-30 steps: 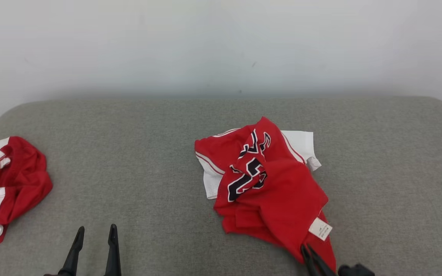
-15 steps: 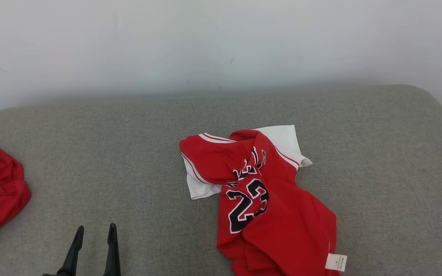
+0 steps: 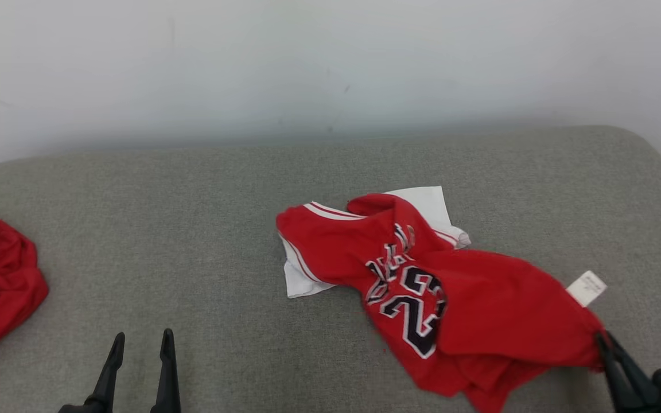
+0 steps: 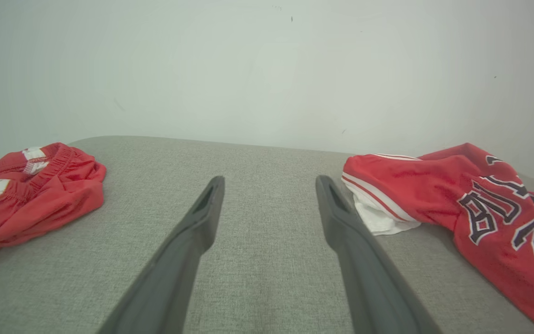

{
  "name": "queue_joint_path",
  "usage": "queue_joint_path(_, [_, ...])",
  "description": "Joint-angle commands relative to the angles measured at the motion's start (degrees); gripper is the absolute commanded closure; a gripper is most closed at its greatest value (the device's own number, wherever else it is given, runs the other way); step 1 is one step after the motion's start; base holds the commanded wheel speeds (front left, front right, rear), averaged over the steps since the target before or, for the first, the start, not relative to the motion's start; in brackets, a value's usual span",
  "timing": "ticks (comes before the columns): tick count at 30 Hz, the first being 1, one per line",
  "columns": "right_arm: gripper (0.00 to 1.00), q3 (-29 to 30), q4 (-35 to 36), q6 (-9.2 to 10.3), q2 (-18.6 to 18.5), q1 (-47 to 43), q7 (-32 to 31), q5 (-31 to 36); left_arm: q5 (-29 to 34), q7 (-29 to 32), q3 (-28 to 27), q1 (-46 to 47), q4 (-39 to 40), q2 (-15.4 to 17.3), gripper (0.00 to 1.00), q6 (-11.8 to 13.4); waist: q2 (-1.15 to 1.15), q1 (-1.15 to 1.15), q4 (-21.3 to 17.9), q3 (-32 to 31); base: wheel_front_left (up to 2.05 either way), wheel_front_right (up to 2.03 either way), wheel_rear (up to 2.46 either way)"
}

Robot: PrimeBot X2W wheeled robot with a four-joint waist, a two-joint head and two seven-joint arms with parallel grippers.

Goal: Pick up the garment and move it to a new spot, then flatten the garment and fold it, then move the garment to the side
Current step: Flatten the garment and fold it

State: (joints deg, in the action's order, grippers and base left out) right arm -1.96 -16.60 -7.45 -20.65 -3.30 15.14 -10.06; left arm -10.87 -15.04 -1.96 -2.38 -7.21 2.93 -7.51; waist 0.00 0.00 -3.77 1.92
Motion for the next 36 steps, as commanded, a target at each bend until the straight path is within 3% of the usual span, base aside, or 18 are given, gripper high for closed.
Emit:
queue_joint_path(1, [1.00,1.09,-1.33,-0.08,-0.77,0.72,0.08,-0.13,-0.59,-0.14,0.03,0.16,-0.23,0.00,0.00,0.08,0.00,0.00,0.40,-0.01,0.00,0.00,0.00])
queue_joint_path(7, [1.00,4.12,-7.89,-0.07,-1.49,3.01,0.08,1.02,-0.70,-0.14,-0.42,-0.34,-0.30,-0.01,0.00,0.07,0.00,0.00,1.04,-0.05,0.00,0.00,0.00])
queue_joint_path(8, [0.70,4.46,-7.93,-0.07,-1.18,3.87,0.10,1.04,-0.74,-0.14,-0.46,-0.49,-0.29,-0.02,0.00,0.08,0.00,0.00,1.04,-0.08,0.00,0.00,0.00])
queue_joint_path(9, [0.25,4.55,-8.08,-0.07,-0.90,4.65,0.09,1.24,-0.76,-0.14,-0.52,-0.64,-0.30,-0.03,0.00,0.08,0.00,0.00,1.03,-0.11,0.00,0.00,0.00])
queue_joint_path(10, [0.25,4.55,-8.08,-0.07,-0.90,4.65,0.09,1.24,-0.76,-0.14,-0.52,-0.64,-0.30,-0.03,0.00,0.08,0.00,0.00,1.03,-0.11,0.00,0.00,0.00])
queue_joint_path(11, [0.00,4.85,-7.42,-0.08,-0.05,5.14,0.08,1.48,-0.82,-0.14,-0.66,-0.84,-0.26,-0.02,0.00,0.08,0.00,0.00,0.94,-0.14,0.00,0.00,0.00])
queue_joint_path(25, [0.00,7.27,5.22,-0.08,6.77,4.70,0.08,2.00,-0.08,-0.14,-0.28,1.81,0.07,0.25,0.00,0.08,0.00,0.00,-1.06,1.32,0.00,0.00,0.00])
queue_joint_path(30, [0.00,5.36,9.13,-0.08,11.21,5.22,0.08,1.04,-0.36,-0.14,1.26,4.60,-0.81,1.93,0.00,0.07,0.00,0.00,-3.51,2.96,0.00,0.00,0.00])
queue_joint_path(36, [0.00,2.85,9.13,-0.08,14.90,5.81,0.08,0.21,0.15,-0.14,5.41,9.51,-3.98,4.79,0.00,0.08,0.00,0.00,-6.76,5.07,0.00,0.00,0.00])
